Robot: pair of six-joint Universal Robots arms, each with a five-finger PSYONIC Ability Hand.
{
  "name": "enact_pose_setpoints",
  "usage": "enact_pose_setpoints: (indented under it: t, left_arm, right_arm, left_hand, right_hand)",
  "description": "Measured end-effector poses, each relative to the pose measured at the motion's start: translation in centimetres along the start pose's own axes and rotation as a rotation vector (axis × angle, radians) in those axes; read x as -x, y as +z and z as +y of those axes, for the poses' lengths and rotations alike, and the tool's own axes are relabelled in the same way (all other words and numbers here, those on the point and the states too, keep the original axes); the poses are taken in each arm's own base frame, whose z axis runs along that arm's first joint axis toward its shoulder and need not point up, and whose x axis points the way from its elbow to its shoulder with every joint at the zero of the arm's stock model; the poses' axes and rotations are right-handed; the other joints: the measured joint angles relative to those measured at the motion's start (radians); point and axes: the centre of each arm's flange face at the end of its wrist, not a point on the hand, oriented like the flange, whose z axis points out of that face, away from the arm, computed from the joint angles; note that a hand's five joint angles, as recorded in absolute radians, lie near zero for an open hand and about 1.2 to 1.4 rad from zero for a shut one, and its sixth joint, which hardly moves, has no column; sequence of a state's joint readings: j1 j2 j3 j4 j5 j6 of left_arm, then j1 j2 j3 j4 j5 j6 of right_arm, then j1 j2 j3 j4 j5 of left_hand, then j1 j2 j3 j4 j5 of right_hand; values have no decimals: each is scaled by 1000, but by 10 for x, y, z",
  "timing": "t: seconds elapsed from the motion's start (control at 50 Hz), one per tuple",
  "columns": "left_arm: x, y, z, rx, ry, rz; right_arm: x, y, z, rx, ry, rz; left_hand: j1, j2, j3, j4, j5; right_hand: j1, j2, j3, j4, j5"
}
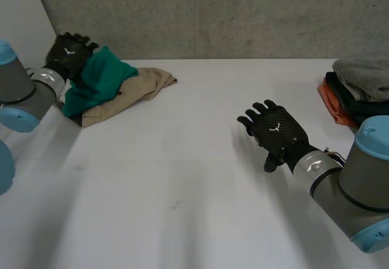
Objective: Fold the laundry.
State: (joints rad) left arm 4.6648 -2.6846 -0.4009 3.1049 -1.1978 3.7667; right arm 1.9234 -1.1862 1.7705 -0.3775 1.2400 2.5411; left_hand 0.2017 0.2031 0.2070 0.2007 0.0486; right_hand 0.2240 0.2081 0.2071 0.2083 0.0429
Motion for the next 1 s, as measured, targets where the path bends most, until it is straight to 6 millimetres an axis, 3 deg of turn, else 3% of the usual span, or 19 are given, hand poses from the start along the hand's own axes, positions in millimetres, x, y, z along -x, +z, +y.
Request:
enact_pose_setpoints:
  t: [0.14,0.18,0.32,0.4,0.54,0.68,0.76,0.82,0.9,0.94,1.0]
  left_arm:
    - [-23,2,17,51,128,84]
    - [-33,4,31,67,226,102]
    - [-42,7,57,75,384,103]
    - [-43,12,63,50,441,77]
    - [-45,17,63,-10,494,59]
    - [-37,20,50,-50,528,30]
    - [-12,20,6,-94,519,-44]
    - [6,15,-41,-156,471,-100]
    - [24,-2,-122,-296,366,-163]
    - [30,-20,-172,-390,307,-181]
    - [32,-45,-228,-497,247,-189]
  right_arm:
    - [2,2,4,9,4,-7]
    - [3,4,7,17,4,-10]
    - [4,7,13,28,2,-13]
    - [4,9,16,36,-4,-16]
    - [4,10,19,46,-24,-18]
    - [3,10,19,50,-33,-11]
    - [2,9,19,50,-33,-7]
    - [1,9,18,47,-33,-6]
    - [1,9,17,44,-34,-4]
    - [0,9,16,43,-33,-1]
    - [-3,9,17,45,-32,7]
  left_hand:
    - [0,0,0,0,0]
    - [0,0,0,0,0]
    - [49,53,50,52,36]
    - [276,255,250,251,229]
    - [878,910,892,906,865]
    - [894,990,976,992,920]
    - [894,990,976,992,920]
    - [894,990,976,992,920]
    - [894,990,979,993,920]
    - [894,991,979,995,920]
    - [894,992,980,995,920]
  right_hand:
    - [0,0,0,0,0]
    - [0,0,0,0,0]
    - [0,0,0,0,0]
    - [0,0,0,0,0]
    - [0,0,0,0,0]
    - [0,0,0,0,0]
    - [0,0,0,0,0]
    - [0,0,0,0,0]
    - [0,0,0,0,0]
    - [0,0,0,0,0]
    - [0,0,0,0,0]
